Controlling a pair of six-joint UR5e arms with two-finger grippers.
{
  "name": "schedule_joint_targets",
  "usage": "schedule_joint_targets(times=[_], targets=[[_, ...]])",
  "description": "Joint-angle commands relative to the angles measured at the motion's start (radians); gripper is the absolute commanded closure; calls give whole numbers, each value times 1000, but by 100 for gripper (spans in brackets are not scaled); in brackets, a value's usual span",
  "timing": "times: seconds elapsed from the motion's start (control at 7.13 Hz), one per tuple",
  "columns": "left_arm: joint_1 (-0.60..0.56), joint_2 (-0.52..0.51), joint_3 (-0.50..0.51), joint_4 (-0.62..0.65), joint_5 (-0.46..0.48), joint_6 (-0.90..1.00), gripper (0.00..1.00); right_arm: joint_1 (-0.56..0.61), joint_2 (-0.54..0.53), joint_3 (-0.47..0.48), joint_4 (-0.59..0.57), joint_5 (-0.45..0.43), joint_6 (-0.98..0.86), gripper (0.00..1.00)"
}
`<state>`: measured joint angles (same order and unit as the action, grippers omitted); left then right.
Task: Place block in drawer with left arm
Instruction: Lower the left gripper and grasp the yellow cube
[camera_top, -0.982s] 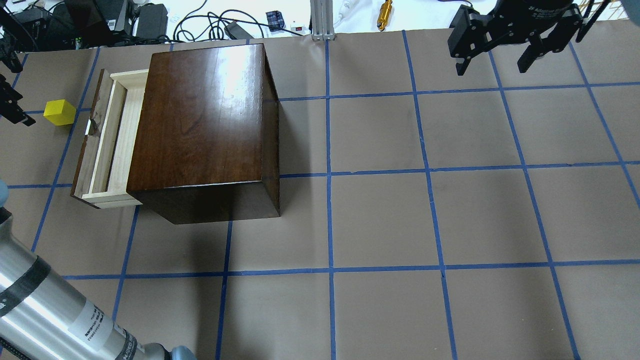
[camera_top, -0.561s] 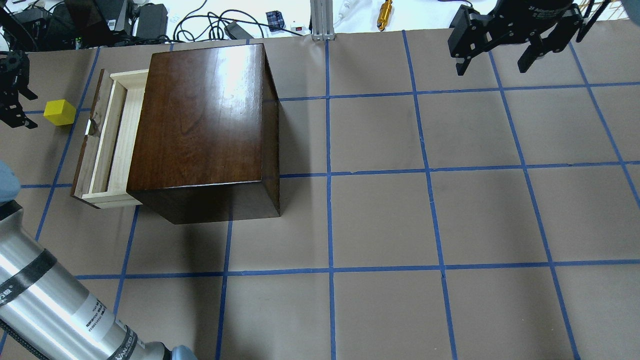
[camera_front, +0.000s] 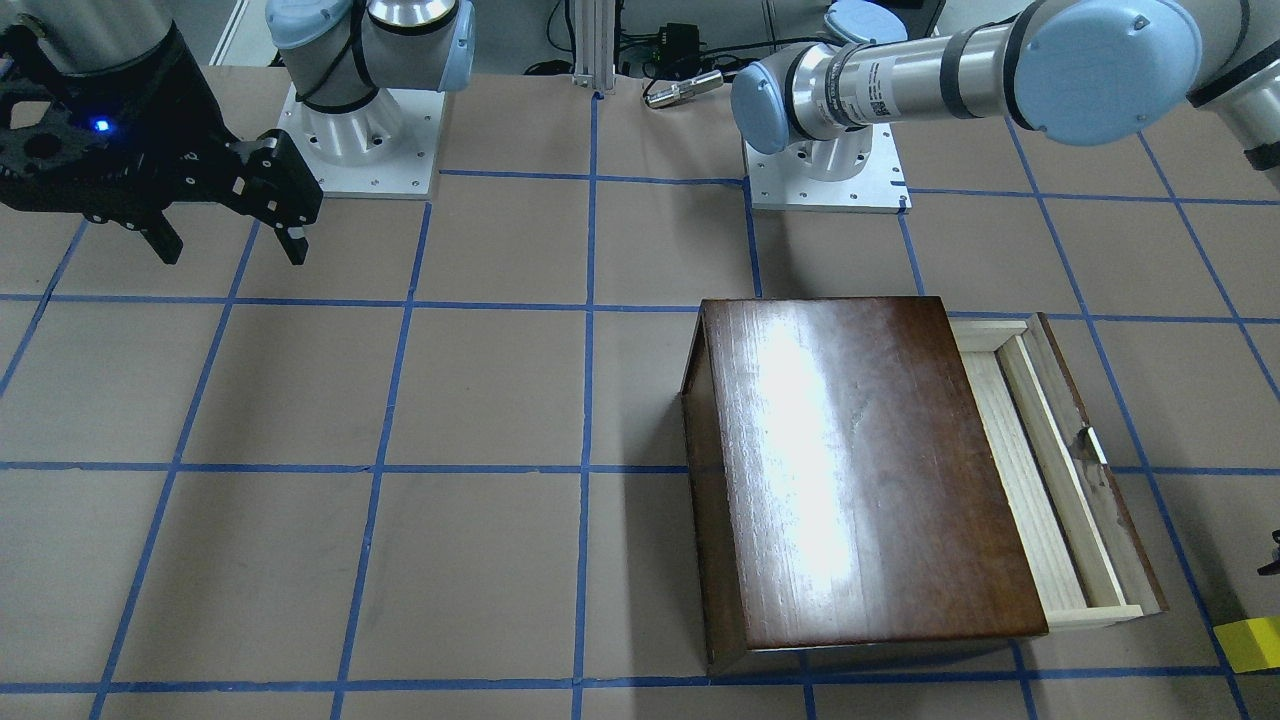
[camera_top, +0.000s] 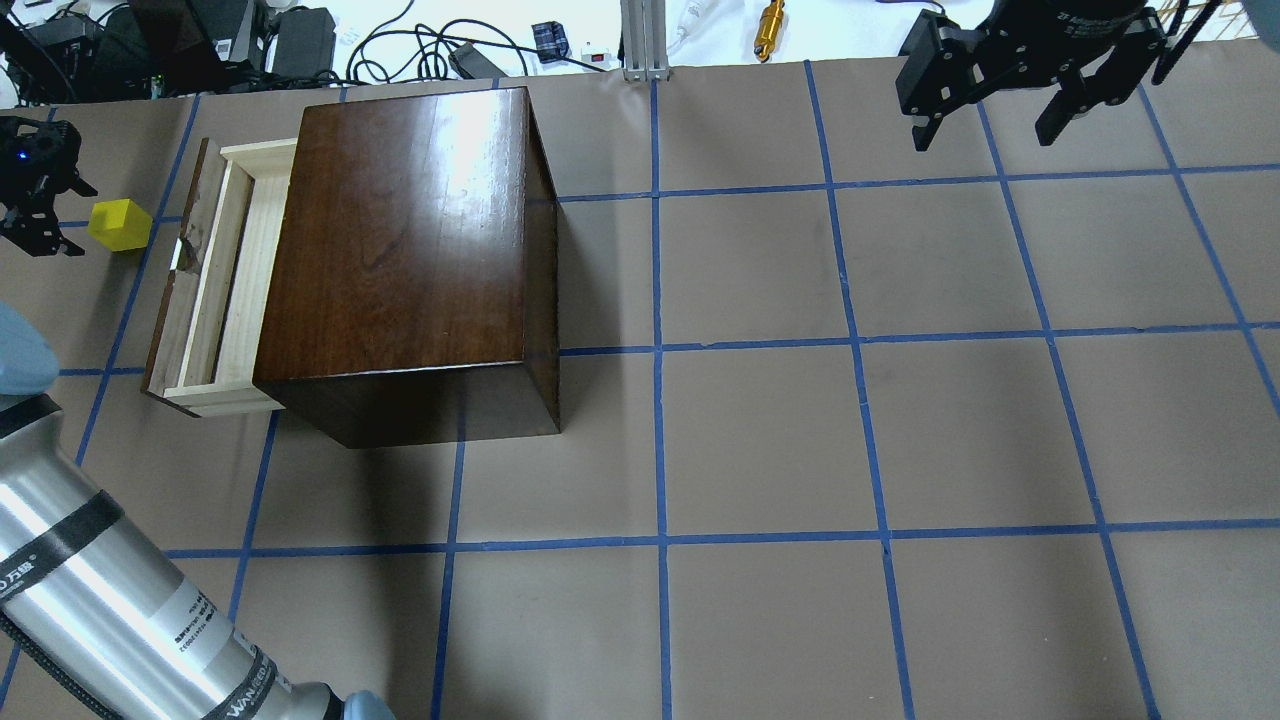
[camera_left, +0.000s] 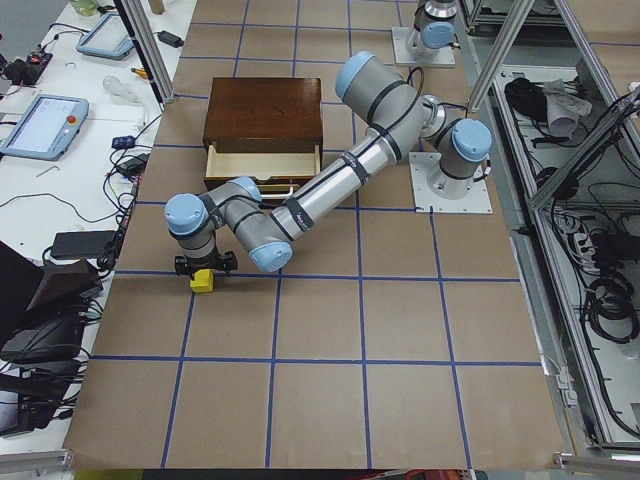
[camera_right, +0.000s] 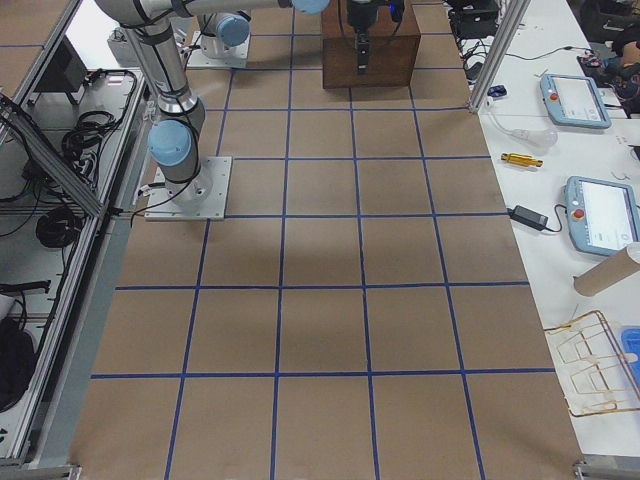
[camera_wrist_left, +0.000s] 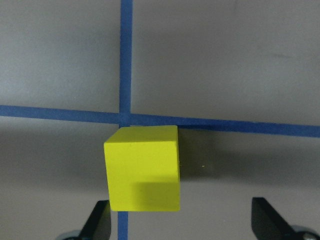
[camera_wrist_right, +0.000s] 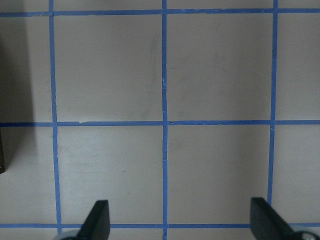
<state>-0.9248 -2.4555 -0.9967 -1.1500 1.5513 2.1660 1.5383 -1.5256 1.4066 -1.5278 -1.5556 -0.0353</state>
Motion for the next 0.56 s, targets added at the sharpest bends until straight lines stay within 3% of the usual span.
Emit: schedule_joint_targets(times=[0.0, 0.42], targets=[[-6, -20, 19, 6, -35, 14, 3, 0, -1, 0, 0, -1, 0, 0], [-12, -40, 24, 6, -37, 24, 4, 0, 1, 0, 0, -1, 0, 0]])
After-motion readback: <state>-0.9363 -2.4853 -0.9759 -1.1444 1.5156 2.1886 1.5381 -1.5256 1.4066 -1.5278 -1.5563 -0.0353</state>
